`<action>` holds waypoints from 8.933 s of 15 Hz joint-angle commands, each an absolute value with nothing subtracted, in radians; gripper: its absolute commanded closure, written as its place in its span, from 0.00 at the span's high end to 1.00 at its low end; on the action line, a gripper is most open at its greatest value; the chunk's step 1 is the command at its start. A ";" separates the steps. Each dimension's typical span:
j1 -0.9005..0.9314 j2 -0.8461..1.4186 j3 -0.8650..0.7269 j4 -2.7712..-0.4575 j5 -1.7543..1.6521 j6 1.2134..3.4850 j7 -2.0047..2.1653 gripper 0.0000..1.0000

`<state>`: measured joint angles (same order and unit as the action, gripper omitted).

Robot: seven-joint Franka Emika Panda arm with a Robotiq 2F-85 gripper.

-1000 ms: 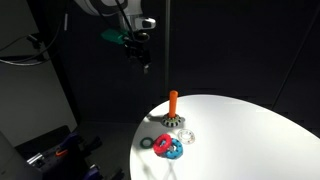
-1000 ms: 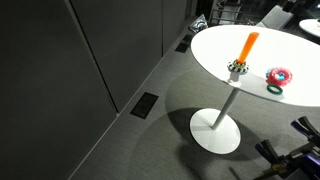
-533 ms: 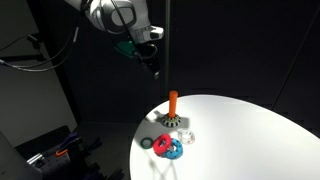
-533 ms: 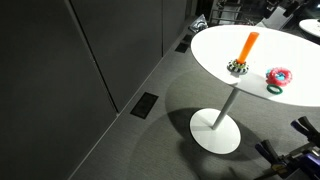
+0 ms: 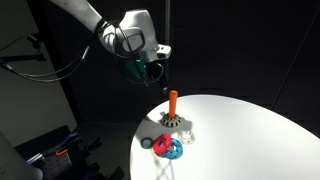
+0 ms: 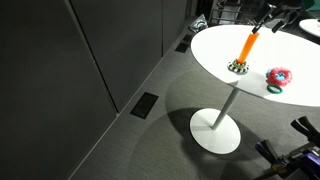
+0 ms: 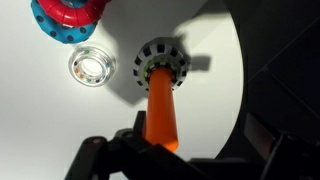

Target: Remove the top two circular objects on the orange object then put the pink object

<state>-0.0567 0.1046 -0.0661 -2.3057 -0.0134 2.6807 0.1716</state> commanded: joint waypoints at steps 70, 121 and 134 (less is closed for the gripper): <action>0.327 0.387 -0.493 -2.173 0.004 3.074 0.296 0.44; 0.152 0.522 -0.525 -2.372 0.074 3.147 0.224 1.00; 0.068 0.299 -0.441 -2.453 0.028 2.951 0.173 1.00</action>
<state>0.1295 0.3989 -0.4892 -2.4159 0.0525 3.0539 0.2153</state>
